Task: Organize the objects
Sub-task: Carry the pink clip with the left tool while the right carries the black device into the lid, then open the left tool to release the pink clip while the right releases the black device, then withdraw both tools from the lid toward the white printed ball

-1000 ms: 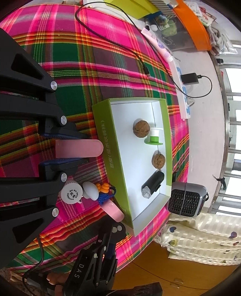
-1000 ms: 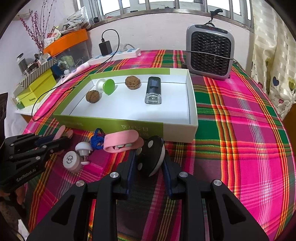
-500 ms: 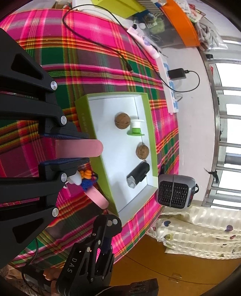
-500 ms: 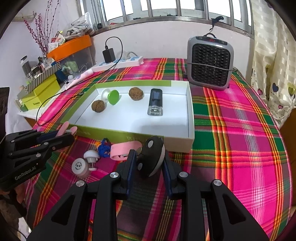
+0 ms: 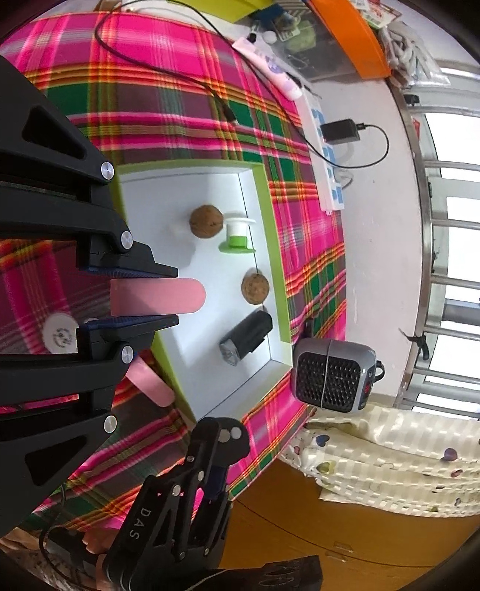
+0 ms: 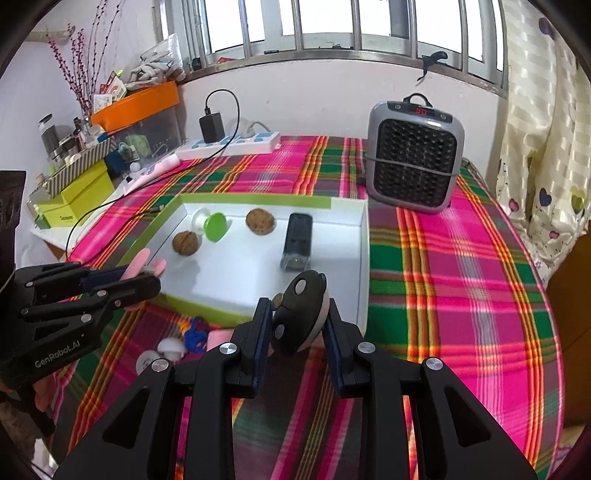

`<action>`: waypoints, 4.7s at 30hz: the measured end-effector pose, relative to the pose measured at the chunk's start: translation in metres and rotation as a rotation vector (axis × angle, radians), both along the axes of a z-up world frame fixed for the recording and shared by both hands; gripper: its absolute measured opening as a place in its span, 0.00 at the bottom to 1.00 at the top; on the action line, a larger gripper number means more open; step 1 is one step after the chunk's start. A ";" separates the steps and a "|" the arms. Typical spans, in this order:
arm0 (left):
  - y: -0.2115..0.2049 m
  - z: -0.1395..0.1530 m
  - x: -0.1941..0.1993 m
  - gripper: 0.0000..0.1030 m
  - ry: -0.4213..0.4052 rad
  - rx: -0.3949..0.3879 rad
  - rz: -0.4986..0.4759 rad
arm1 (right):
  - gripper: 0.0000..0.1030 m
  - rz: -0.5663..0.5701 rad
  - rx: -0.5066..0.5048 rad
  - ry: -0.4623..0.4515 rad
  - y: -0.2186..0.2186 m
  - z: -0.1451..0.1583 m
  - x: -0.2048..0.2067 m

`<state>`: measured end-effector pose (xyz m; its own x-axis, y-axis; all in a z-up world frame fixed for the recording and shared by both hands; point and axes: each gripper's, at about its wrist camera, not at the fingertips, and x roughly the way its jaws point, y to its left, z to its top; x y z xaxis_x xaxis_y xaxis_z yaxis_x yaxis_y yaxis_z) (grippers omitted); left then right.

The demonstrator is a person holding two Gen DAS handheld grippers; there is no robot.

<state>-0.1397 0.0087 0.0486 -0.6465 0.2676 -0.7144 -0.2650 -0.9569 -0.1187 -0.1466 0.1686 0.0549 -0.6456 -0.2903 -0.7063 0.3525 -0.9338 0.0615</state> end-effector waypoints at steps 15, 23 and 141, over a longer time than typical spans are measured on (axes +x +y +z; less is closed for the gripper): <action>0.011 -0.005 -0.044 0.15 -0.031 0.015 0.005 | 0.28 0.014 0.081 0.004 -0.007 -0.003 -0.053; 0.016 -0.014 -0.067 0.15 -0.052 0.003 0.015 | 0.28 0.024 0.100 -0.021 -0.009 -0.009 -0.080; 0.004 -0.004 -0.028 0.35 -0.018 0.023 0.049 | 0.42 -0.024 0.029 0.023 -0.007 0.001 -0.041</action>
<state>-0.1674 0.0122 0.0449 -0.6461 0.2529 -0.7202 -0.2156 -0.9656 -0.1457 -0.1880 0.1616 0.0561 -0.6681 -0.2541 -0.6993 0.3312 -0.9432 0.0263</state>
